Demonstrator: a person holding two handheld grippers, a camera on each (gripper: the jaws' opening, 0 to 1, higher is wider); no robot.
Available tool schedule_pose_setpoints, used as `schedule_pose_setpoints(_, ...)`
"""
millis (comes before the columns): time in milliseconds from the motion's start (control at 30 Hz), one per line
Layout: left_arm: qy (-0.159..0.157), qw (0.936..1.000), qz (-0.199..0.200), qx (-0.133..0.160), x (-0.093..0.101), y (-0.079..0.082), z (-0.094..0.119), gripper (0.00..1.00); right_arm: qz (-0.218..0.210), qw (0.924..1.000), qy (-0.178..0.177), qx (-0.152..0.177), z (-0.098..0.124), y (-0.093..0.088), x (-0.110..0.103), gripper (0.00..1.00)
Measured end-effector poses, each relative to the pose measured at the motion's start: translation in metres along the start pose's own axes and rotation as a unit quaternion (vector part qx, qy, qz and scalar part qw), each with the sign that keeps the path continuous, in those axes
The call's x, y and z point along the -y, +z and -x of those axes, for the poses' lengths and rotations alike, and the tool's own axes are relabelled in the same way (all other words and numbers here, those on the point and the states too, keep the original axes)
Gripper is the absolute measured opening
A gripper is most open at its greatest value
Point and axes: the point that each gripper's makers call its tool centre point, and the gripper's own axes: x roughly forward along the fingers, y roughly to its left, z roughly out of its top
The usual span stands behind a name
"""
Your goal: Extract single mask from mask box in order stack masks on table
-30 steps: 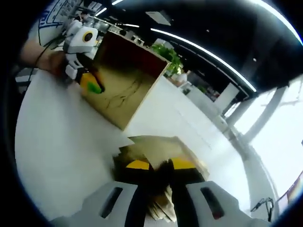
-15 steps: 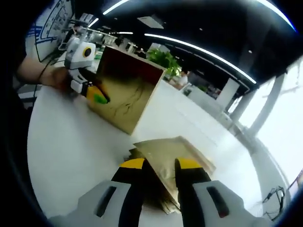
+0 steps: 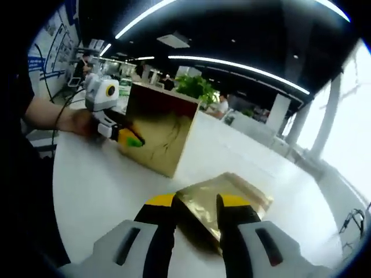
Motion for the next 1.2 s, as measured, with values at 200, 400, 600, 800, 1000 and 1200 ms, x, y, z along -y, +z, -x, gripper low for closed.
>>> schedule_pose_setpoints(200, 0.001, 1.0, 0.001, 0.0, 0.0, 0.0, 0.0, 0.31, -0.042, 0.9974, -0.003, 0.058, 0.0, 0.025, -0.007, 0.25)
schedule_pose_setpoints(400, 0.001, 1.0, 0.001, 0.0, 0.0, 0.0, 0.001, 0.31, -0.087, 0.9919, 0.009, 0.092, 0.0, 0.038, -0.013, 0.27)
schedule_pose_setpoints(600, 0.001, 1.0, 0.001, 0.0, 0.0, 0.0, 0.001, 0.31, -0.112, 0.986, 0.019, 0.122, 0.003, 0.046, -0.011, 0.31)
schedule_pose_setpoints(800, 0.001, 1.0, 0.001, 0.0, 0.0, 0.0, 0.0, 0.31, -0.145, 0.9763, 0.025, 0.158, 0.008, 0.057, -0.009, 0.38)
schedule_pose_setpoints(1000, 0.001, 1.0, 0.002, 0.0, 0.0, 0.0, 0.0, 0.31, -0.134, 0.9683, -0.006, 0.211, 0.015, 0.062, 0.002, 0.4)
schedule_pose_setpoints(1200, 0.001, 1.0, 0.003, -0.001, 0.0, 0.0, 0.0, 0.31, -0.157, 0.9653, -0.014, 0.208, 0.011, 0.045, 0.007, 0.41)
